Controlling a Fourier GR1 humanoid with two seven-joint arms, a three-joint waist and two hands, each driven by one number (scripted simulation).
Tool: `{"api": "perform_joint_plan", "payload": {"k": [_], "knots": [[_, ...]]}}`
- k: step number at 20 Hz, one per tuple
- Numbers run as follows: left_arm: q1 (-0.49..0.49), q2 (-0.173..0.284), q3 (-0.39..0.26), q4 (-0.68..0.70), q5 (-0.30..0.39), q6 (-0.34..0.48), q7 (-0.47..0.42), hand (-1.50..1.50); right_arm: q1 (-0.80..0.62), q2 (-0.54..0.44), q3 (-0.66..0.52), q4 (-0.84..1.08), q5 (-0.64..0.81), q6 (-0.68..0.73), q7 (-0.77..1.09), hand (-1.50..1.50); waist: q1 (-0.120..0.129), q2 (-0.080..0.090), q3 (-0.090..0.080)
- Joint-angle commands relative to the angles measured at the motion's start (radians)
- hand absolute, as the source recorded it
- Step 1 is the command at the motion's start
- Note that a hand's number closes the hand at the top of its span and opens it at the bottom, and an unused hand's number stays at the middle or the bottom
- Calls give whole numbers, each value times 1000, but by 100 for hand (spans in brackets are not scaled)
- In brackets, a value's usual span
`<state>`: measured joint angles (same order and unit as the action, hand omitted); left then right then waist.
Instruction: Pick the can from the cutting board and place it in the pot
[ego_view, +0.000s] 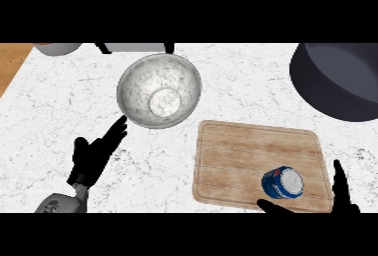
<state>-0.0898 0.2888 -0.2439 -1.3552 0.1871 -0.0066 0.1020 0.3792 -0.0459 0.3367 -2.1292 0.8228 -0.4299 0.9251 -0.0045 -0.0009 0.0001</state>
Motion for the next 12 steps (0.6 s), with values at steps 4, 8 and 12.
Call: {"api": "perform_joint_plan", "payload": {"k": [4,8,12], "knots": [[-14,-38,18,-17,-30,-3,32,0,30,-9,-29,53,-195,-89,-198,-150,1,0,1],[19,-10,38,-32,-18,-41,10,0,83,27,0,65,-305,-176,-362,-150,0,-1,1],[-12,-55,51,55,-36,-33,-24,0,48,15,-70,128,-488,-178,-512,-150,-2,1,1]]}}
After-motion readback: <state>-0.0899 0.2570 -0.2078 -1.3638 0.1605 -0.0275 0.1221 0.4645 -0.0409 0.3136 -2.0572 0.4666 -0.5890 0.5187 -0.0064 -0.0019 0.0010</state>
